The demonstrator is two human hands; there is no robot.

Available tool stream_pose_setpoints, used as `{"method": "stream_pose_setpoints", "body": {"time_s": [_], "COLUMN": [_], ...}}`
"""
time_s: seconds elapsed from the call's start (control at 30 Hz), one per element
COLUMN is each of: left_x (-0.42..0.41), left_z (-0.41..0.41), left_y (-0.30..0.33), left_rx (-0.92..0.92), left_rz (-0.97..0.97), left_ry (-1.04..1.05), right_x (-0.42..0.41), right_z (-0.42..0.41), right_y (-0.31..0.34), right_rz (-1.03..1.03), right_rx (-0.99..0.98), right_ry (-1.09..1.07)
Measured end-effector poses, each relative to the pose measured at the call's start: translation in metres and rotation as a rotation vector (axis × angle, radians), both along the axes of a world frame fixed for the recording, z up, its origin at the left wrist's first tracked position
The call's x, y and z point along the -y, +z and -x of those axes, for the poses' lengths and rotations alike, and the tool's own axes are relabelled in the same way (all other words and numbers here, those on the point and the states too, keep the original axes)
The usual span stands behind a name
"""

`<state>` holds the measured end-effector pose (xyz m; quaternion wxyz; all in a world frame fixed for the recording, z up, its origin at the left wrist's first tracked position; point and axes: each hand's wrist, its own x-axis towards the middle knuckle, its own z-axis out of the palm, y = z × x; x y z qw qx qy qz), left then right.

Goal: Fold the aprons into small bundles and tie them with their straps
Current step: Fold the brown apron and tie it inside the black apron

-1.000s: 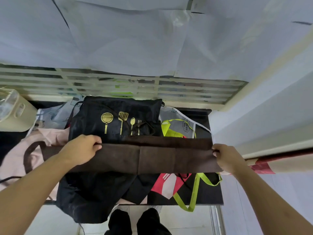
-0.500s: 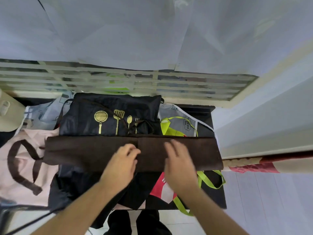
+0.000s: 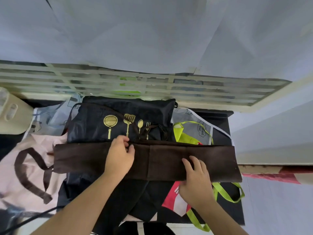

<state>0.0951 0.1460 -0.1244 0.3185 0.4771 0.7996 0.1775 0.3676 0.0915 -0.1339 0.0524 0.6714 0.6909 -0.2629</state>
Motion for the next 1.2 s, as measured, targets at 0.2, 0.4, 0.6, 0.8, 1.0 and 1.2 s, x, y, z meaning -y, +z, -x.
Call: {"method": "stream_pose_setpoints", "body": {"time_s": [0.2,0.4,0.6,0.8,1.0,1.2], "left_x": [-0.075,-0.075,0.031,0.136,0.184,0.141], "left_z": [0.002,0.008,0.019,0.007,-0.011,-0.025], "left_y": [0.004,0.025,0.072,0.042,0.019,0.036], "left_rx": [0.537,0.708,0.894,0.642,0.086,0.127], "left_rz": [0.162,0.059,-0.087,0.323,0.558,0.278], "left_ry": [0.362,0.395,0.183,-0.064,-0.388,-0.306], "right_x": [-0.008,-0.007,-0.014,-0.018,-0.021,-0.015], "right_z": [0.060,0.070,0.075,0.080,0.081,0.086], "right_y": [0.004,-0.020,-0.017,-0.015,-0.004,0.005], "right_rz": [0.150,0.304,0.326,0.343,0.384,0.295], "right_rx": [-0.334,-0.247,-0.193,-0.184,-0.204,-0.278], "right_ry": [-0.070,-0.017,0.004,-0.012,-0.030,-0.023]}}
